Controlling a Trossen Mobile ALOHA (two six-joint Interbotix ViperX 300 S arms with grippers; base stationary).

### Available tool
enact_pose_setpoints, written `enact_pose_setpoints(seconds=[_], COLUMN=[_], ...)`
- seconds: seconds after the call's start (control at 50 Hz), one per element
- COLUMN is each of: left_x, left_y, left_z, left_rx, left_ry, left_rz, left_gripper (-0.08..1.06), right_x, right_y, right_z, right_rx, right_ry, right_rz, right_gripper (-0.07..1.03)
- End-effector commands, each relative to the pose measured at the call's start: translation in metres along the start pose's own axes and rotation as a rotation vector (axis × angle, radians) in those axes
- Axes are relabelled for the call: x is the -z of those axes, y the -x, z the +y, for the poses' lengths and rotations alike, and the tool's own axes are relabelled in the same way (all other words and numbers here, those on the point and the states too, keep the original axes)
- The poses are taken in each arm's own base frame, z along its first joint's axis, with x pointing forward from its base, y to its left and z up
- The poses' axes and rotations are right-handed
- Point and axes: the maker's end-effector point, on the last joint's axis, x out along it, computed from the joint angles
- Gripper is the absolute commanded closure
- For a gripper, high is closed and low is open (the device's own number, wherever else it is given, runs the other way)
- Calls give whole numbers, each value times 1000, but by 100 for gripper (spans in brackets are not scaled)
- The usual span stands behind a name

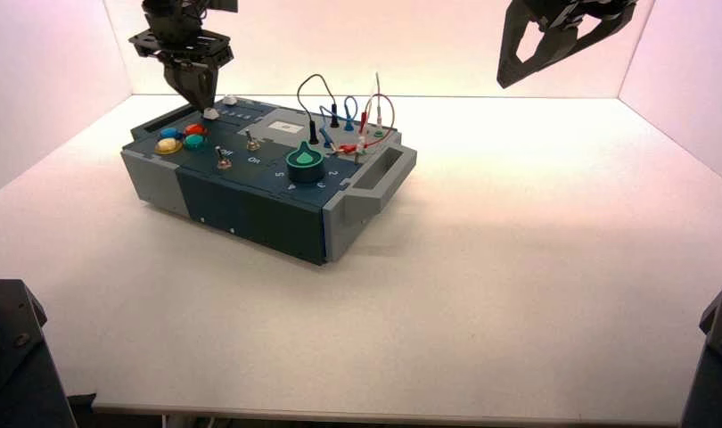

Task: Move the bottom slider to position 4.

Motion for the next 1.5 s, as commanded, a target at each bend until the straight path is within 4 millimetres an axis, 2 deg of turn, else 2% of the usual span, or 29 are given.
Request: enact_pose_setpoints(seconds=[0.02,0.46,1.5], left_x=[-5,-5,1], left_y=[11,13,10], left_z=[-4,-22,-37], left_rx=[-7,2,14], left_ry=[-15,-52,-81], left_rz=[-23,-18,-1], left_gripper=[101,101,101], right_x=[-6,-6,-4], right_y=[2,2,2], right_z=[-2,-2,-1], right_rx=[3,4,3], right_ry=[-4,-4,-4], right_rz=[-18,-15,-12], right_gripper=[26,26,26])
